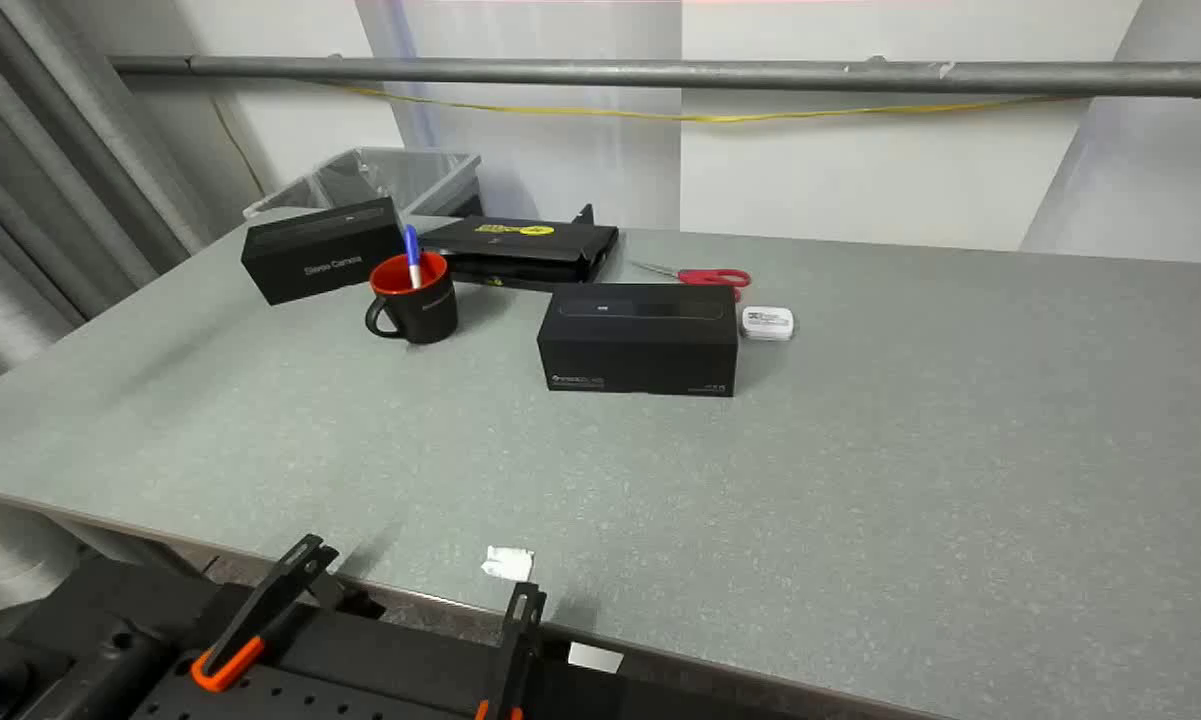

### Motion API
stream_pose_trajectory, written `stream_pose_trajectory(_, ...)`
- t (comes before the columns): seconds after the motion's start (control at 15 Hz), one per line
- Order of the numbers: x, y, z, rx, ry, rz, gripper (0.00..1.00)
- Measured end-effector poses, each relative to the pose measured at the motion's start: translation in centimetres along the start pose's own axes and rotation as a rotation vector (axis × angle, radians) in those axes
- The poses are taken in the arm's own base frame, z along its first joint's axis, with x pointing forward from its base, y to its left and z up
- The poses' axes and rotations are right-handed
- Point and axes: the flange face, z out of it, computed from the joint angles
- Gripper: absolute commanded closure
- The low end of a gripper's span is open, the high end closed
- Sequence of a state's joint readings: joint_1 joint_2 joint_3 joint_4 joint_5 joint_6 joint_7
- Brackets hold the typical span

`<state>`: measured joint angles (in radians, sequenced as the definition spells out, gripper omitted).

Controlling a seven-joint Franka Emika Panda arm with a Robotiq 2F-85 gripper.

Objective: Pick up the pen from the black mug cup and put it on the table.

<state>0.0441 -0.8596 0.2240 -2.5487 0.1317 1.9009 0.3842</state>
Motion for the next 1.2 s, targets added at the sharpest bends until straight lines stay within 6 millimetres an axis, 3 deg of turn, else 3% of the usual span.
stream_pose_trajectory(0.4, 0.2, 0.0, 0.1, -0.001, 0.003, -0.014, 0.00)
stream_pose_trajectory(0.53, 1.2, -0.1, 0.8, -0.002, 0.017, -0.045, 0.00)
stream_pose_trajectory(0.67, 3.5, -0.2, 3.2, -0.009, 0.029, -0.084, 0.00)
stream_pose_trajectory(1.0, 9.6, 0.1, 12.4, -0.031, -0.017, -0.097, 0.00)
stream_pose_trajectory(1.07, 10.2, 0.1, 13.7, -0.030, -0.040, -0.093, 0.00)
stream_pose_trajectory(1.2, 10.3, 0.2, 14.0, -0.030, -0.047, -0.092, 0.00)
